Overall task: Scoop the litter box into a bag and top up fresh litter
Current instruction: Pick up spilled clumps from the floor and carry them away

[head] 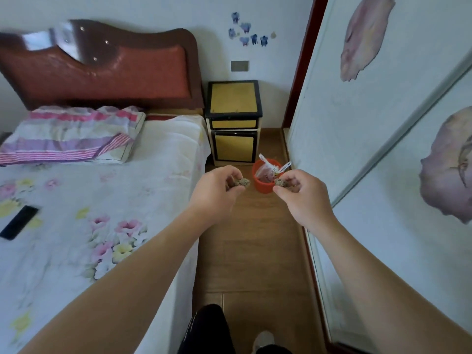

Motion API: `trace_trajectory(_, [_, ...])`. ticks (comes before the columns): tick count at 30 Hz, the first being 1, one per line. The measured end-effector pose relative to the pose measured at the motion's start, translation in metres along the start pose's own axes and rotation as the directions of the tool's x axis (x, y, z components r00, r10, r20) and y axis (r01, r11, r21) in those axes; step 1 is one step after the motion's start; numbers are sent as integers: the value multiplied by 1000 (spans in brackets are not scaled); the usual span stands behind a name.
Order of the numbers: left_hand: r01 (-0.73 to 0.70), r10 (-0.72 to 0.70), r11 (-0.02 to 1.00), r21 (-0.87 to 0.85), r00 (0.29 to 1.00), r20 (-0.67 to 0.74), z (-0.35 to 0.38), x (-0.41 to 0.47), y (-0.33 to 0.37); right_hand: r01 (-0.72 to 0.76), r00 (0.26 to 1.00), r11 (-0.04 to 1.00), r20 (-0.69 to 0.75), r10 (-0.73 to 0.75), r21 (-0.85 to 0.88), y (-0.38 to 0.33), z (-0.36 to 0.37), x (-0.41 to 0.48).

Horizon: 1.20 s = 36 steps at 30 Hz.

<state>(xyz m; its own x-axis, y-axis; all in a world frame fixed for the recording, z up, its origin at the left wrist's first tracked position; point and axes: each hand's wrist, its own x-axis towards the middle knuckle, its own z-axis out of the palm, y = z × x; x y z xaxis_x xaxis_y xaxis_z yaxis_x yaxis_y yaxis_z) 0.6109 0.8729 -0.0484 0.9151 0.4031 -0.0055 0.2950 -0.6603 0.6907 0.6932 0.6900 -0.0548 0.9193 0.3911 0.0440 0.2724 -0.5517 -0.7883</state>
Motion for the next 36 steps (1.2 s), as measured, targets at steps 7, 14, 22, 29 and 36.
trace_trajectory(7, [-40, 40, 999, -18, 999, 8, -5, 141, -27, -46, 999, 998, -1, 46, -44, 4, 28, 130])
trace_trajectory(14, [-94, 93, 996, -1, 990, 108, -11, 273, -35, -128, 990, 991, -69, 124, -43, 2, 39, 234])
trace_trajectory(22, [-112, 114, 993, -22, 974, 198, 16, 373, -16, -241, 968, 970, -83, 239, -17, 36, 31, 319])
trace_trajectory(29, [-43, 42, 999, 0, 961, 272, 80, 448, -25, -277, 961, 961, 13, 277, -12, 107, 48, 399])
trace_trajectory(36, [25, -38, 999, 42, 945, 324, 165, 526, -64, -310, 940, 950, 136, 314, -46, 191, 78, 479])
